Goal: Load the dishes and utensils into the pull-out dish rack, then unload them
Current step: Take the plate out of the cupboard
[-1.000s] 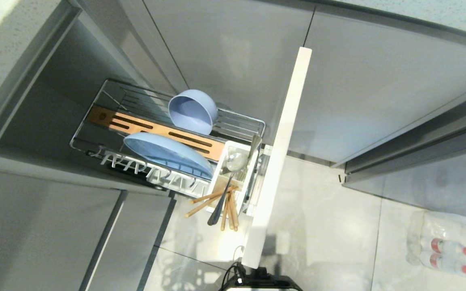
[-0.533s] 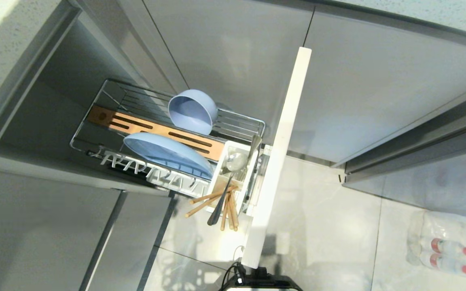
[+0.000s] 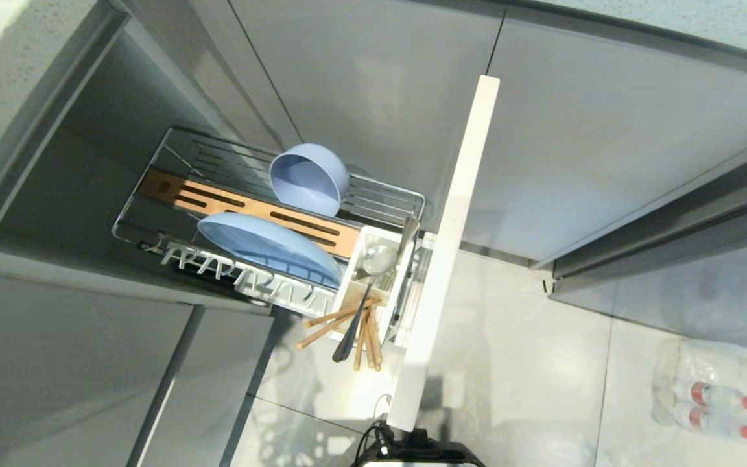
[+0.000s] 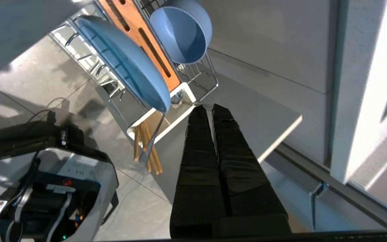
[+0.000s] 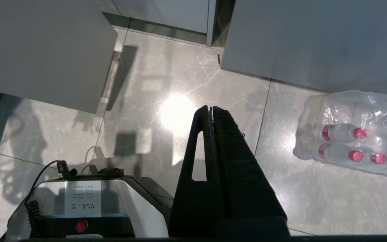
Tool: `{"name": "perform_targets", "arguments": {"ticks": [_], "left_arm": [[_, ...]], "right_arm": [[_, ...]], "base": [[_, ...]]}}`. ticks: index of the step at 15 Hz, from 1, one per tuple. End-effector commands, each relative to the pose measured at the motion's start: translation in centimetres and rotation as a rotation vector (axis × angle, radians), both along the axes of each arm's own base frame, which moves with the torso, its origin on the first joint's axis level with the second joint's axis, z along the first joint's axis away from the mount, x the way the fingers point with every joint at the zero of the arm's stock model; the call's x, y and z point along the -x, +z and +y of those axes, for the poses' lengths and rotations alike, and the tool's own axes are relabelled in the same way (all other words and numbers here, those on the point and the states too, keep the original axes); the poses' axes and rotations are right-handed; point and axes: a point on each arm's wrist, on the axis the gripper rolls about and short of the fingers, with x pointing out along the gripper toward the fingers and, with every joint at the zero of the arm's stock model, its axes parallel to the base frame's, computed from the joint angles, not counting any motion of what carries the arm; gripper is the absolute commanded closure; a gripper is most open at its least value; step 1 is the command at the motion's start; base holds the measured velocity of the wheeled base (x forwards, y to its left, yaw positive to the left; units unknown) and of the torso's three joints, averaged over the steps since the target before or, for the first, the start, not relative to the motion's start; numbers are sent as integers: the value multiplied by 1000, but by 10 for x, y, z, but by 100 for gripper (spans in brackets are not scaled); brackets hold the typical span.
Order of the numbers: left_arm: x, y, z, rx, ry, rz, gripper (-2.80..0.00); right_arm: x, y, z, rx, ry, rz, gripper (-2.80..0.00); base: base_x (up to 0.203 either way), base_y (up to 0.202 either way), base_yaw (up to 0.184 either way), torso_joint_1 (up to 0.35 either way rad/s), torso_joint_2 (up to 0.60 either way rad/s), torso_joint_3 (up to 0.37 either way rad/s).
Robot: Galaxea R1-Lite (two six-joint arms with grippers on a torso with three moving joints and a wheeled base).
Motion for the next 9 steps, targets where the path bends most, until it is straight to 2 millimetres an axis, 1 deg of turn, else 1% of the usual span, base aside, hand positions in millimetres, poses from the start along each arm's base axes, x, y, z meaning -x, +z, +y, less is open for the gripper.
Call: {"name": "perform_targets", "arguments": {"ticks": [1,3,5,7,9], "left_arm": [[-22,-5,-11,-16,-23,49,0],[-33,-7,-24,-29,-44,67,0],[-43,-12,-44,-54,-66,93,0],[-53,-19,-64,-105,-42,114,0],[-62,-25,-78,-157,12,126,0]], "right_arm": [[0,0,0,0,1,0,0],[0,0,0,0,-1,1,0],[0,0,0,0,1,1,0],[0,0,0,0,0,1,0],[0,0,0,0,-1,1,0]], "base": [[0,0,0,0,0,0],[0,0,0,0,0,0],[0,0,0,0,0,0],[0,0,0,0,0,0],[0,0,0,0,0,0]]}}
